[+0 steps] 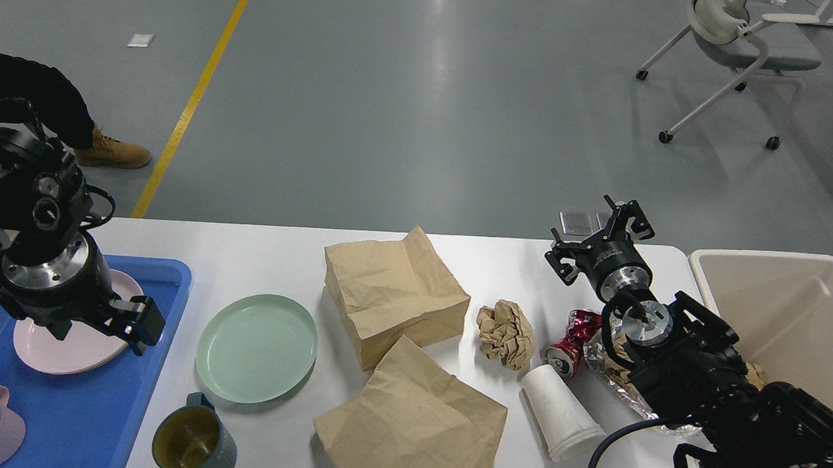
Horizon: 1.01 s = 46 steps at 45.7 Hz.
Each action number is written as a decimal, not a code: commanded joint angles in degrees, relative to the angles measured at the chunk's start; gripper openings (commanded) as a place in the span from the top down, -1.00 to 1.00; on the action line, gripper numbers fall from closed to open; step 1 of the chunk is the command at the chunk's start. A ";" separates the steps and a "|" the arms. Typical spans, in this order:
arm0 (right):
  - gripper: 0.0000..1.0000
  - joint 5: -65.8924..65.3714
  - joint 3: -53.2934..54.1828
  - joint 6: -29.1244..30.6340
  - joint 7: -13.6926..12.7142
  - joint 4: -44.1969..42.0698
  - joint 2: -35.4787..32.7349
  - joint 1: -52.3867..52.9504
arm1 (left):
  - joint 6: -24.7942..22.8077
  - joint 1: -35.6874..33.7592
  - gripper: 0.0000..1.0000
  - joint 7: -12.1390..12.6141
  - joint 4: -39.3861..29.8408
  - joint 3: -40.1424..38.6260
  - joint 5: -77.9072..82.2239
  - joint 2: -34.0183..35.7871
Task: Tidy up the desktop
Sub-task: 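Lower the left gripper to the teal mug beside the tray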
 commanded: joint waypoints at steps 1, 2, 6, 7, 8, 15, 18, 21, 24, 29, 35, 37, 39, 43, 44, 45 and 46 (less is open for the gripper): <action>-1.00 0.00 0.00 0.00 0.00 0.00 0.00 0.00 | 1.96 3.88 -0.82 -1.55 0.01 -0.82 -0.29 -1.52; -1.00 0.00 0.00 0.00 0.00 0.00 0.00 0.00 | 2.31 4.23 -0.82 -1.82 0.01 -0.82 -0.38 -2.04; -1.00 0.00 0.00 0.00 0.00 0.00 0.00 0.00 | 2.75 5.11 -0.82 -2.00 0.01 -1.00 -0.64 -2.75; -1.00 0.00 0.00 0.00 0.00 0.00 0.00 0.00 | 2.75 5.29 -0.82 -2.00 0.01 -1.09 -0.82 -2.93; -1.00 0.00 0.00 0.00 0.00 0.00 0.00 0.00 | 2.75 5.46 -0.81 -2.08 -0.08 -1.26 -0.99 -3.36; -1.00 0.00 0.00 0.00 0.00 0.00 0.00 0.00 | 3.37 7.57 -0.77 -2.35 0.01 -1.44 -1.96 -6.00; -1.00 0.00 0.00 0.00 0.00 0.00 0.00 0.00 | 4.42 8.19 -0.77 -2.35 -0.08 -1.44 -1.96 -7.23; -1.00 0.00 0.00 0.00 0.00 0.00 0.00 0.00 | 6.43 9.59 -0.77 -2.35 -0.17 -1.35 -1.96 -7.76; -1.00 0.00 0.00 0.00 0.00 0.00 0.00 0.00 | 7.41 10.30 -0.77 -2.26 -0.26 -1.35 -1.79 -7.85; -1.00 0.00 0.00 0.00 0.00 0.00 0.00 0.00 | 8.90 12.31 -0.77 -2.00 -0.26 -1.44 -1.70 -7.85; -1.00 0.00 0.00 0.00 0.00 0.00 0.00 0.00 | 10.93 15.65 -0.78 -1.73 -0.17 -1.70 -1.35 -7.85; -1.00 0.00 0.00 0.08 0.00 0.00 0.00 0.00 | 11.19 16.62 -0.78 -1.65 0.01 -1.88 -1.17 -7.85; -1.00 0.00 0.00 0.00 0.00 0.00 0.00 0.00 | 11.72 17.50 -0.78 -1.65 0.09 -1.96 -1.17 -7.85; -1.00 0.00 0.00 0.00 0.00 0.00 0.00 0.00 | 12.95 18.91 -0.78 -1.29 0.18 -2.67 -1.17 -7.85; -1.00 0.00 0.00 0.08 0.00 0.00 0.00 0.00 | 13.12 19.26 -0.79 -1.29 0.27 -2.76 -1.08 -7.76; -1.00 0.00 0.00 0.08 0.00 0.00 0.00 0.00 | 13.30 19.52 -0.79 -1.29 0.27 -2.76 -1.17 -7.76; -1.00 0.00 0.00 0.00 0.00 0.00 0.00 0.00 | 13.48 19.70 -0.79 -1.29 0.44 -2.76 -1.08 -7.76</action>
